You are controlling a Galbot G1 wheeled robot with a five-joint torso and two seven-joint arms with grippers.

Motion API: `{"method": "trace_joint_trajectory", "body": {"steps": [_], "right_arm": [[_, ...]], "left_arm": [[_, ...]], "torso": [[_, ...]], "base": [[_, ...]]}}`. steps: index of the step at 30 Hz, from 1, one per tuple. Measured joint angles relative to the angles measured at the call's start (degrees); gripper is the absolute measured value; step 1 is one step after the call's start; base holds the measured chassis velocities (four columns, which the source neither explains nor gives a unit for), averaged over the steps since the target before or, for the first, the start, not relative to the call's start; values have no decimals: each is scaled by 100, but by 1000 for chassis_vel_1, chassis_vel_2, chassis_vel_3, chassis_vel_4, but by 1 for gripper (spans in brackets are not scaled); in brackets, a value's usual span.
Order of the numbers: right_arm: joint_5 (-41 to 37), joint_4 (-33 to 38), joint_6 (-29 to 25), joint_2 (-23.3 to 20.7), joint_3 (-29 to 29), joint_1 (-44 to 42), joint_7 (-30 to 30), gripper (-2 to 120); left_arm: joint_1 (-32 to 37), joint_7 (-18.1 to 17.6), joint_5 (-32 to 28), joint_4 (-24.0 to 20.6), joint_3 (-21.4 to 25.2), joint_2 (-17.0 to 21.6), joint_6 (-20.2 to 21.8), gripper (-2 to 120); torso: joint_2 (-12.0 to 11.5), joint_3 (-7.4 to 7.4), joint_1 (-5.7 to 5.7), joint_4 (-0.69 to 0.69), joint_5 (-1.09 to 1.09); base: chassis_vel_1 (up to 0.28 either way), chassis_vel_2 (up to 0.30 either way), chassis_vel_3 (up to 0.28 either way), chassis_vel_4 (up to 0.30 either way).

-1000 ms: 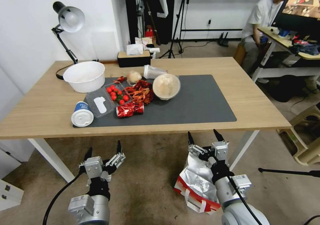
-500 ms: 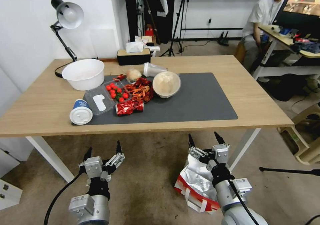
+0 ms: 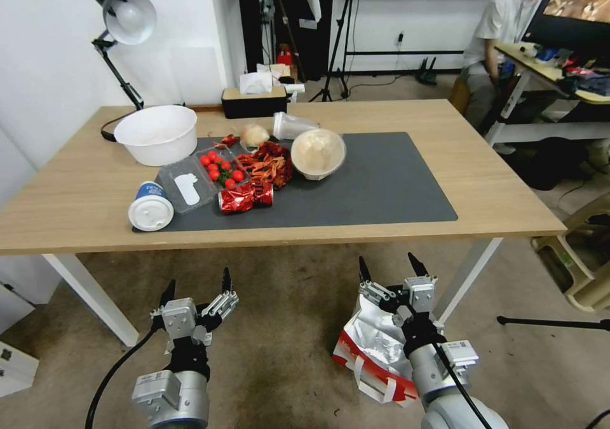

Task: Pick up the food delivery bag from the floor and place it on the table.

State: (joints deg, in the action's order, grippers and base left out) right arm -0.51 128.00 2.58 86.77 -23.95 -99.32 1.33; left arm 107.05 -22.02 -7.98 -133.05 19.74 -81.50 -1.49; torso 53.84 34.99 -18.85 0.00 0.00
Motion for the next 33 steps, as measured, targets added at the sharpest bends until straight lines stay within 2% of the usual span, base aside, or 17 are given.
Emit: {"method": "trace_joint_trajectory", "body": {"steps": [20,33], "right_arm": [[-13,4,-34,-8,-32,-45,31,100],[-10,-4,-50,-6,-36,-54,38,100]], "left_arm": [[-20,8,2,20,3,41,-26,100],[-21,1,4,29,6,56,-26,100]], "torso": [[-563,-324,239,0,0],[-848,-492,358,0,0]], "base": [[0,0,0,0],[0,0,0,0]]}}
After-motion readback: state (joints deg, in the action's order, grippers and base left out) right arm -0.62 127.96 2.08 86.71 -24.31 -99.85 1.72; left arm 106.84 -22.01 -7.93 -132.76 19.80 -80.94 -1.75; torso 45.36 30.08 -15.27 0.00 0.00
